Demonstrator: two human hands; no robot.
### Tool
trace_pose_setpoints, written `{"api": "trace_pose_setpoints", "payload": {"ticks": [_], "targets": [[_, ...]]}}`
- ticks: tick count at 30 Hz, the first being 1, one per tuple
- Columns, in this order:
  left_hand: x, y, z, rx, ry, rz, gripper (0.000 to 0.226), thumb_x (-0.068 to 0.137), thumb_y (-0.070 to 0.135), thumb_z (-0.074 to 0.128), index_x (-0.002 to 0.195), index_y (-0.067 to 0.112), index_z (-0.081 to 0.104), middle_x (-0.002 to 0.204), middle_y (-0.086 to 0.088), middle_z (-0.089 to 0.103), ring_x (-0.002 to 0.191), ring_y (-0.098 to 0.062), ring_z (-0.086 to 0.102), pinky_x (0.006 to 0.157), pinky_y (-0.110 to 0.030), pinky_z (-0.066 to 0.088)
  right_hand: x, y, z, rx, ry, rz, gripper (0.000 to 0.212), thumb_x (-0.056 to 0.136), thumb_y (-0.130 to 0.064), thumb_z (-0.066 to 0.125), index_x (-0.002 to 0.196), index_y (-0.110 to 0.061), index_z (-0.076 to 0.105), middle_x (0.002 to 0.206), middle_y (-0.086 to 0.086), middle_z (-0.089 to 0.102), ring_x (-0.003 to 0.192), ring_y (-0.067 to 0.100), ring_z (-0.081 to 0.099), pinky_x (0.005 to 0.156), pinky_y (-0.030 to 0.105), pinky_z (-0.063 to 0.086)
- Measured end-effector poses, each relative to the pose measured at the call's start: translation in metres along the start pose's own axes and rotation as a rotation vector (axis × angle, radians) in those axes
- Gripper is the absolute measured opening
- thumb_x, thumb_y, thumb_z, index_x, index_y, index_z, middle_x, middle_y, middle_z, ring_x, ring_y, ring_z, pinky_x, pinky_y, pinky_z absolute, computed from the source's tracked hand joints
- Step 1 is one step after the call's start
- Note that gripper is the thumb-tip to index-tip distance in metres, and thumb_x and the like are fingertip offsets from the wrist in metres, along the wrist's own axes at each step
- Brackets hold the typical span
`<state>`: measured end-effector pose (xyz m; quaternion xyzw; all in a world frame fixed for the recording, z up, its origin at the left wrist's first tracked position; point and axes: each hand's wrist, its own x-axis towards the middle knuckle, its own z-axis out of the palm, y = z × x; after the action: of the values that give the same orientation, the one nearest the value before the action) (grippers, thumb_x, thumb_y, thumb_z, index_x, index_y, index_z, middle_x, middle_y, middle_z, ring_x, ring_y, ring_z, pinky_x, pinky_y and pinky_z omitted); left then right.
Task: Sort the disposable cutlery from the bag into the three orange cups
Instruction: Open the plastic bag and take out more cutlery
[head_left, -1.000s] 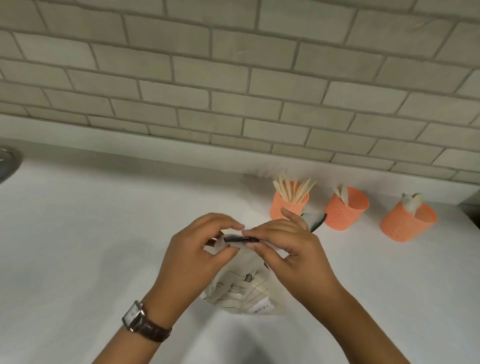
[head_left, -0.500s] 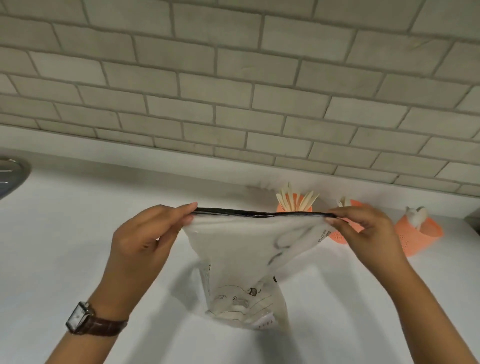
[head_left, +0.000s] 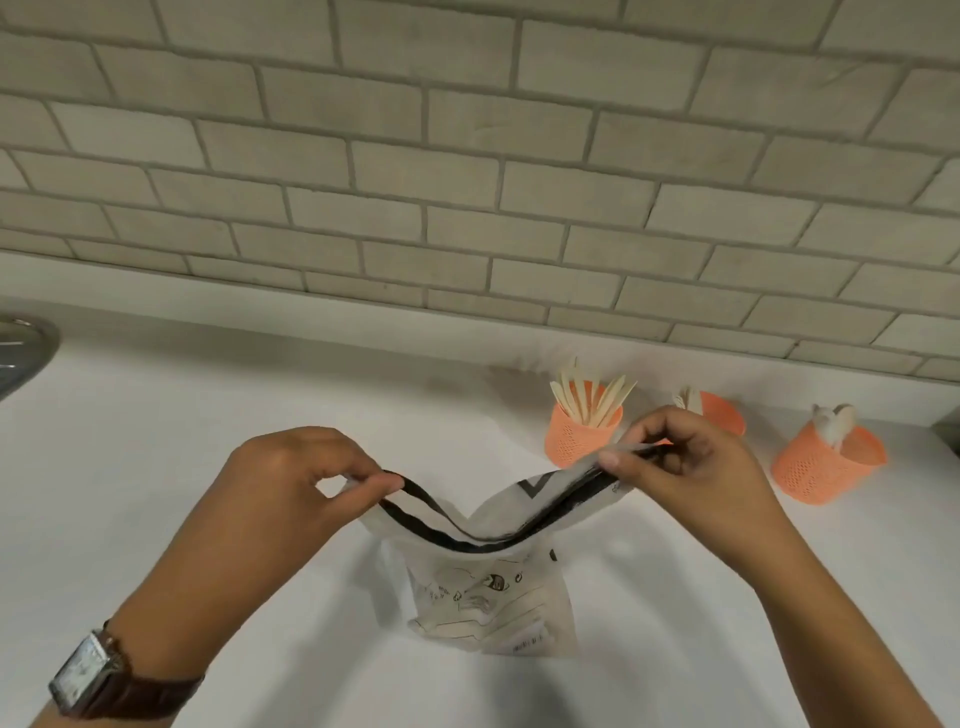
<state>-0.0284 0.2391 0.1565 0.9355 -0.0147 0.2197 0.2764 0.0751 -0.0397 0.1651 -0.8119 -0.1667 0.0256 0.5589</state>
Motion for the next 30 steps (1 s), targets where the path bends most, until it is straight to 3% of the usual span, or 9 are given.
{"api": "trace_pose_setpoints", "payload": {"ticks": [5,8,12,14,16,19,23,27,30], "targets": [[-0.008,-0.010,0.001,0.175,0.038,0.028,0.012,0.074,0.006,0.071,0.079,0.015,0.077,0.073,0.005,0.063,0.060,-0.009,0.050,0.057,-0.003,0.035,-0.014,-0.002,0.000,-0.269,0.001,-0.036,0.020,0.063,-0.017,0.084,0.065,-0.025,0.066,0.068,-0.003,0.064,0.063,0.010,0.055,0.053,0.012,0.042],[-0.013,-0.017,0.004,0.259,0.073,-0.042,0.037,0.067,-0.018,0.069,0.089,0.010,0.076,0.075,-0.005,0.058,0.057,-0.024,0.051,0.052,-0.018,0.037,-0.024,0.000,0.001,-0.398,-0.012,-0.072,0.023,0.072,-0.021,0.078,0.071,-0.038,0.063,0.073,-0.007,0.066,0.071,0.008,0.059,0.062,0.015,0.046],[-0.017,-0.016,0.022,0.242,0.046,-0.212,0.065,0.072,-0.017,0.062,0.123,0.022,0.062,0.101,-0.010,0.052,0.063,-0.027,0.050,0.057,-0.027,0.039,-0.032,0.006,0.016,-0.597,0.002,-0.120,0.002,0.087,-0.033,0.060,0.086,-0.034,0.060,0.078,-0.012,0.065,0.074,0.005,0.055,0.064,0.017,0.041],[-0.017,-0.009,0.028,0.083,0.006,-0.317,0.072,0.083,-0.009,0.054,0.137,0.036,0.040,0.106,-0.001,0.043,0.068,-0.023,0.055,0.060,-0.024,0.041,-0.033,0.011,0.023,-0.504,0.047,-0.087,0.004,0.088,-0.031,0.058,0.088,-0.031,0.062,0.079,-0.013,0.064,0.077,0.007,0.054,0.062,0.019,0.040],[-0.018,-0.002,0.034,-0.187,-0.046,-0.389,0.073,0.088,-0.005,0.050,0.133,0.049,0.031,0.101,0.007,0.047,0.081,-0.012,0.058,0.069,-0.018,0.045,-0.031,0.015,0.028,-0.651,0.192,-0.201,0.008,0.090,-0.025,0.059,0.090,-0.024,0.067,0.087,-0.010,0.063,0.081,0.014,0.053,0.064,0.025,0.040],[-0.023,0.016,0.039,-0.619,-0.027,-0.494,0.077,0.085,-0.011,0.055,0.125,0.054,0.037,0.098,0.008,0.059,0.083,0.001,0.065,0.071,-0.014,0.048,-0.027,0.020,0.036,-0.943,0.321,-0.308,0.018,0.087,-0.024,0.055,0.089,-0.014,0.070,0.091,0.004,0.063,0.078,0.026,0.053,0.059,0.030,0.043],[-0.033,0.033,0.048,-1.131,-0.003,-0.558,0.082,0.057,0.000,0.083,0.124,0.035,0.052,0.095,0.011,0.070,0.096,-0.014,0.069,0.083,-0.022,0.055,-0.021,0.042,0.047,-0.901,0.146,-0.267,0.009,0.081,-0.005,0.066,0.088,-0.010,0.069,0.084,0.003,0.062,0.069,0.025,0.059,0.054,0.033,0.051],[-0.038,0.017,0.050,-1.582,-0.037,-0.661,0.079,0.033,-0.006,0.076,0.110,0.009,0.069,0.102,-0.010,0.072,0.088,-0.019,0.072,0.063,-0.026,0.058,-0.022,0.061,0.048,-0.473,0.165,0.109,0.012,0.083,-0.005,0.063,0.094,-0.010,0.066,0.096,0.000,0.059,0.069,0.015,0.062,0.068,0.026,0.050],[-0.050,-0.005,0.056,-1.798,-0.180,-0.737,0.067,0.041,-0.014,0.062,0.106,0.001,0.070,0.115,-0.018,0.067,0.099,-0.027,0.068,0.078,-0.041,0.059,-0.023,0.061,0.043,0.026,0.188,0.428,0.005,0.084,-0.007,0.066,0.082,-0.002,0.067,0.078,0.012,0.068,0.056,0.018,0.067,0.062,0.028,0.058]]}}
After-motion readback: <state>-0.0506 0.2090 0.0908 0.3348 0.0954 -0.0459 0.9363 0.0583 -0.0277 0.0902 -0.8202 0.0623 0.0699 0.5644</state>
